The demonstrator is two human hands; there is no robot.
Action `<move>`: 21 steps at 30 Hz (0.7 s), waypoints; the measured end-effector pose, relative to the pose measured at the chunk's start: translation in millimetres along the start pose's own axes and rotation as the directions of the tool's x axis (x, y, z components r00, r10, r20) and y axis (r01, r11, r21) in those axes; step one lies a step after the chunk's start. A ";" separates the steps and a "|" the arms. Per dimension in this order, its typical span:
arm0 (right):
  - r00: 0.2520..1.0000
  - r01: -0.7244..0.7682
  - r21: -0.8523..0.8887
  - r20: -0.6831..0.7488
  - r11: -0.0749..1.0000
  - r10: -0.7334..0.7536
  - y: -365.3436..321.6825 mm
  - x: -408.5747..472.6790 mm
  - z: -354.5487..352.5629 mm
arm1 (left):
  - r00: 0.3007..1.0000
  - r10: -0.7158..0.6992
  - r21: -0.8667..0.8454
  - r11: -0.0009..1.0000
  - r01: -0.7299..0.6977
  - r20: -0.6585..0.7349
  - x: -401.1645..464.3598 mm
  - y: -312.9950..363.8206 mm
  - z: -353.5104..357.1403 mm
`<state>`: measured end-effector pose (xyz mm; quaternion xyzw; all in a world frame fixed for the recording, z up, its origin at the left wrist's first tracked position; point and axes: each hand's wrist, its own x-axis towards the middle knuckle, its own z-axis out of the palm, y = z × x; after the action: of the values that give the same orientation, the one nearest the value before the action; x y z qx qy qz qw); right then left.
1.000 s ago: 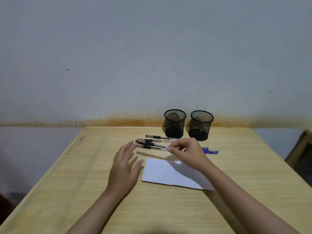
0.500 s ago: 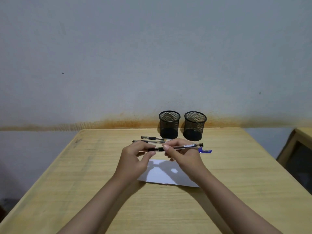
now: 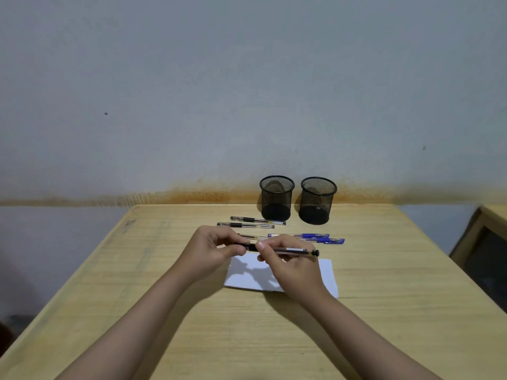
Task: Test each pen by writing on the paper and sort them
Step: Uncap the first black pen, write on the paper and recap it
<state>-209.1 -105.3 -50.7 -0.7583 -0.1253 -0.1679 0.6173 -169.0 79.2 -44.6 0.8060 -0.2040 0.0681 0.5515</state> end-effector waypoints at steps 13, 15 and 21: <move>0.935 0.014 0.079 -0.354 0.997 0.015 -1.0 6.8 -61.1 | 0.893 -0.269 0.065 0.948 0.312 -0.362 -20.5 -47.3 -75.1; 0.955 -0.047 0.076 -0.289 0.996 0.067 4.3 6.6 -39.8 | 0.915 -0.250 0.137 0.943 0.305 -0.316 -16.9 -59.4 -57.1; 0.979 -0.105 0.072 -0.165 0.992 0.116 17.9 4.2 -3.8 | 0.973 -0.104 0.473 0.860 0.192 -0.206 -13.0 -92.5 -35.0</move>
<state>-198.5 -112.7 -64.2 -0.7272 -0.0355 -0.1932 0.6577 -139.4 143.2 -115.2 0.9236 -0.0687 0.1447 0.3484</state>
